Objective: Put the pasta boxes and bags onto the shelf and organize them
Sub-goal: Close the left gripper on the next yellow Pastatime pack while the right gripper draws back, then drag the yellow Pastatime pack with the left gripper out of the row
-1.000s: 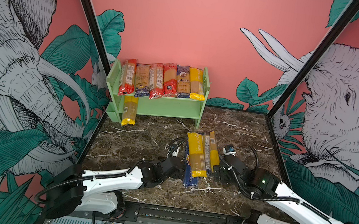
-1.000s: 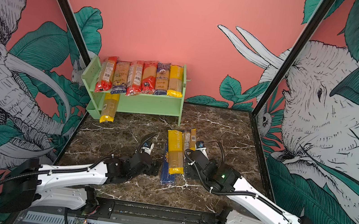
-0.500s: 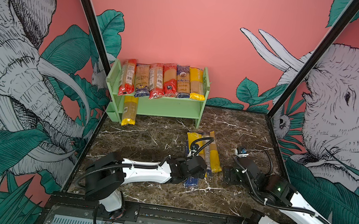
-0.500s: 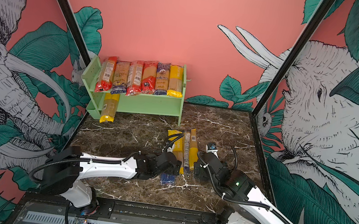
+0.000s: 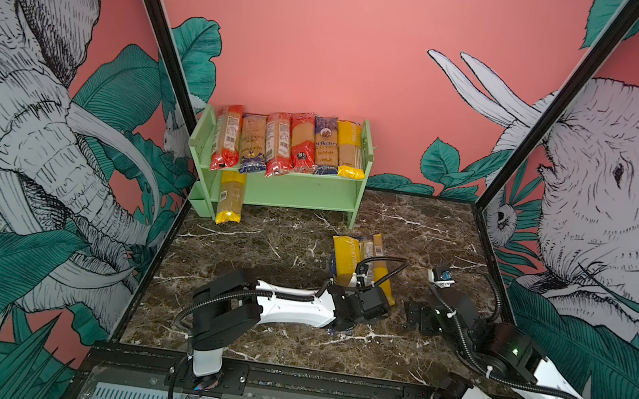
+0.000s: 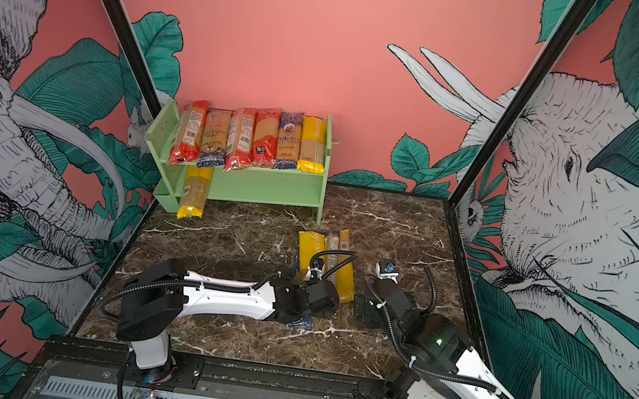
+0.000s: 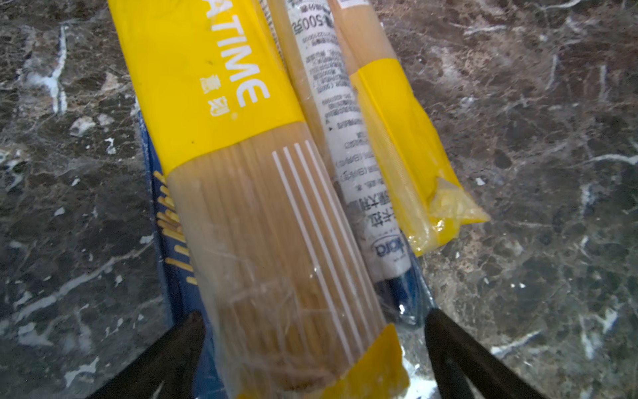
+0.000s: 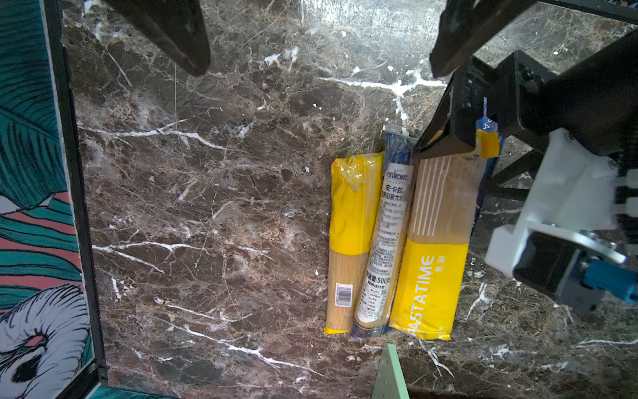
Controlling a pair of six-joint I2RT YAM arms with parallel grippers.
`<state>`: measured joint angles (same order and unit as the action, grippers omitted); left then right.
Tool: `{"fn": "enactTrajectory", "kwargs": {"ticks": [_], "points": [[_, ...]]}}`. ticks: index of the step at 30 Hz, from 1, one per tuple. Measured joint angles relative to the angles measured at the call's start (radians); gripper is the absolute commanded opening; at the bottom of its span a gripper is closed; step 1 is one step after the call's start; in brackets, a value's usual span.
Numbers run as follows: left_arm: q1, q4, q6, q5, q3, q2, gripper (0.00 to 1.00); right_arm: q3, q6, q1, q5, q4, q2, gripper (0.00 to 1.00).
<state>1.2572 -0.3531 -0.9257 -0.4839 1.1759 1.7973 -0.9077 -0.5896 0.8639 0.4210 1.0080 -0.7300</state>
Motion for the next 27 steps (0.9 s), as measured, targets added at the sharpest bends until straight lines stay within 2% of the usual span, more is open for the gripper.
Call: {"fn": "enactTrajectory", "kwargs": {"ticks": [9,11,16,19,27], "points": [[0.011,-0.039,-0.047,-0.026,0.000,0.011,0.97,0.006,0.014,0.000,-0.018,-0.001,0.000,0.99],[0.011,-0.037,-0.051,-0.026,0.000,0.014,0.93,0.006,0.014,-0.001,-0.018,-0.001,0.000,0.99],[0.011,-0.016,-0.056,-0.027,-0.005,0.018,0.69,0.006,0.016,-0.001,-0.019,0.000,0.004,0.99],[0.014,0.000,-0.054,-0.039,-0.018,0.018,0.59,0.006,0.016,-0.001,-0.018,0.000,0.007,0.99],[0.005,-0.015,-0.047,-0.086,-0.092,-0.047,0.56,0.006,0.015,-0.001,-0.018,0.000,0.001,0.99]]}}
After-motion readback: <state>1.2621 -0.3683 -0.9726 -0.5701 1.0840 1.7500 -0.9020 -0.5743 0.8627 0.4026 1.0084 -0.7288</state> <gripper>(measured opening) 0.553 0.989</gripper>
